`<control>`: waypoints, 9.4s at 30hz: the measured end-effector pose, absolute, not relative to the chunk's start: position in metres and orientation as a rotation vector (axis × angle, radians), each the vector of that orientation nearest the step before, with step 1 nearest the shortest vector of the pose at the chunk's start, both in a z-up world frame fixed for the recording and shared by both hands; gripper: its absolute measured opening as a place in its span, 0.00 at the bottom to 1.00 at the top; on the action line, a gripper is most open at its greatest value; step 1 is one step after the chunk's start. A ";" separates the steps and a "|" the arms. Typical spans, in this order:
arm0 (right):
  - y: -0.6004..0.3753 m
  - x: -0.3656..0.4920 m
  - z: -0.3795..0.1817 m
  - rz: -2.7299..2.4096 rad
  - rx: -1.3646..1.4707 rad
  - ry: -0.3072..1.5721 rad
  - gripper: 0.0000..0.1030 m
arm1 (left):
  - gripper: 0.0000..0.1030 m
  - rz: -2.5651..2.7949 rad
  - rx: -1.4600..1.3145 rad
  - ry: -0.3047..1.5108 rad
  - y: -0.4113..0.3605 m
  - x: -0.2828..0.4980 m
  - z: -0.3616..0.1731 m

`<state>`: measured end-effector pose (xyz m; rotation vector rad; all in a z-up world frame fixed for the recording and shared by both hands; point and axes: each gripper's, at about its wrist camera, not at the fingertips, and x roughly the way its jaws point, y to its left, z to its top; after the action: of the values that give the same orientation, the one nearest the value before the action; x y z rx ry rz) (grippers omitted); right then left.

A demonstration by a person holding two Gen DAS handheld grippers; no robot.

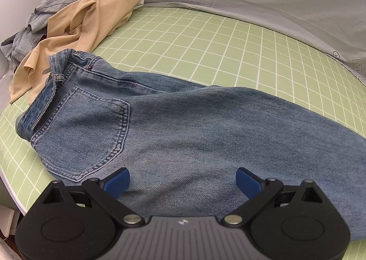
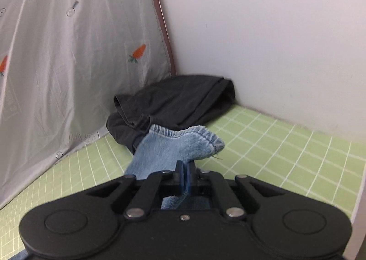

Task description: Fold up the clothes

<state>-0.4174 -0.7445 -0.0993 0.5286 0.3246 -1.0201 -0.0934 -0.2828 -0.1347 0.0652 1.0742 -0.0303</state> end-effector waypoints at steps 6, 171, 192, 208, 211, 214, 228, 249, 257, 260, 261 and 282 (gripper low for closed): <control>-0.759 -0.416 -0.158 -1.107 0.563 0.629 0.06 | 0.95 0.016 0.024 1.096 -0.252 -0.090 -0.138; -0.186 -0.086 -0.175 -0.373 0.343 1.031 0.43 | 0.07 -0.529 0.385 0.892 -0.052 -0.044 -0.151; -0.201 -0.077 -0.179 -0.306 0.387 1.062 0.45 | 0.22 -0.479 0.515 0.824 -0.064 -0.047 -0.163; -0.204 -0.081 -0.182 -0.277 0.419 1.042 0.45 | 0.22 -0.378 0.757 0.706 -0.080 -0.056 -0.192; -0.203 -0.084 -0.182 -0.275 0.422 1.036 0.45 | 0.19 -0.375 0.712 0.711 -0.076 -0.054 -0.186; -0.203 -0.082 -0.182 -0.281 0.426 1.034 0.45 | 0.11 -0.390 0.655 0.716 -0.068 -0.055 -0.180; -0.195 -0.075 -0.176 -0.354 0.417 1.023 0.47 | 0.01 -0.375 0.485 0.728 -0.003 -0.022 -0.152; -0.140 -0.083 -0.130 -0.551 0.443 0.982 0.62 | 0.04 -0.691 0.343 0.823 0.022 0.003 -0.147; -0.123 -0.077 -0.117 -0.436 0.468 0.841 0.61 | 0.05 -0.783 0.319 0.810 0.029 0.010 -0.143; -0.129 -0.063 -0.137 -0.334 0.587 0.826 0.38 | 0.05 -0.808 0.314 0.808 0.029 0.012 -0.143; -0.131 -0.059 -0.144 -0.306 0.633 0.818 0.38 | 0.05 -0.812 0.311 0.808 0.030 0.012 -0.144; -0.133 -0.057 -0.179 -0.119 0.845 0.774 0.34 | 0.04 -0.844 0.299 0.874 0.037 0.020 -0.164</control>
<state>-0.0573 -0.1330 -0.1785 0.8452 0.7743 -0.1193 0.0203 0.0369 -0.1637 0.2994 0.8743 -0.8437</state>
